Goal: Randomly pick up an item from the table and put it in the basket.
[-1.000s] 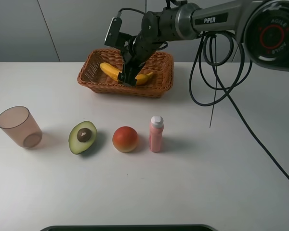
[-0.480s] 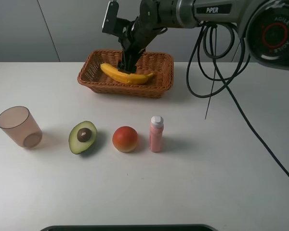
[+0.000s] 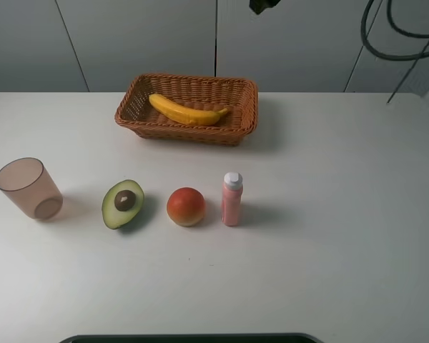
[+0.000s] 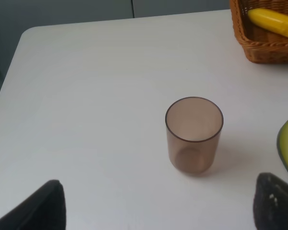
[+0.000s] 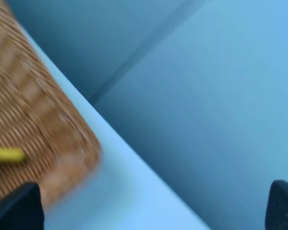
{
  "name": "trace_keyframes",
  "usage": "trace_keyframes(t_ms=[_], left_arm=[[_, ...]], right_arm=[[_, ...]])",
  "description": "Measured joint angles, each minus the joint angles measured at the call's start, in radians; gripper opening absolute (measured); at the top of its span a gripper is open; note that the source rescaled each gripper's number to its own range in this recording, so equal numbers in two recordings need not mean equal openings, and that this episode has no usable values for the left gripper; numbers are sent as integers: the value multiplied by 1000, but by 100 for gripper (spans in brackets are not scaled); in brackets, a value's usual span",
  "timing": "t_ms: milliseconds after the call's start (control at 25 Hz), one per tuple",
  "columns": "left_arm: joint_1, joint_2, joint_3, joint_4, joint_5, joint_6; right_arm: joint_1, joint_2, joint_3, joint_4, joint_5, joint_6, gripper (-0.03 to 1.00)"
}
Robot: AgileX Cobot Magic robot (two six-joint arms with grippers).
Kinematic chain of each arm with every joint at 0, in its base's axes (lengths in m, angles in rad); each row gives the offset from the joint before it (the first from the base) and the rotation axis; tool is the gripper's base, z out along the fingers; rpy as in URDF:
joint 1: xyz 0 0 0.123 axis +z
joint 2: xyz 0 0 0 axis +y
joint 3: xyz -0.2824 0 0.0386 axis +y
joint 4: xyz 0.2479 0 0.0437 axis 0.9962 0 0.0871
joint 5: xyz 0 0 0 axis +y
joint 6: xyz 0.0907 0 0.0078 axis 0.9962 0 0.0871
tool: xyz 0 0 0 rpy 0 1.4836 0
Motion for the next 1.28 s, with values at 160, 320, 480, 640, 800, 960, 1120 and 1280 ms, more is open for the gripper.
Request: trace_keyframes(t_ms=[160, 320, 480, 640, 800, 960, 1120, 1280], left_arm=[[0, 0, 0, 0, 0, 0], [0, 0, 0, 0, 0, 0], [0, 0, 0, 0, 0, 0], [0, 0, 0, 0, 0, 0], [0, 0, 0, 0, 0, 0], [0, 0, 0, 0, 0, 0], [0, 0, 0, 0, 0, 0], [0, 0, 0, 2, 0, 0]], right_arm=[[-145, -102, -1, 37, 183, 44, 100], [-296, -194, -1, 89, 260, 78, 100], [-439, -298, 70, 148, 262, 82, 100], [-553, -443, 265, 193, 264, 72, 100], [-597, -659, 540, 246, 222, 63, 100], [-597, -890, 826, 331, 91, 47, 100], [-597, -1135, 1079, 421, -60, 16, 100], [-597, -1384, 1245, 430, -100, -5, 100]])
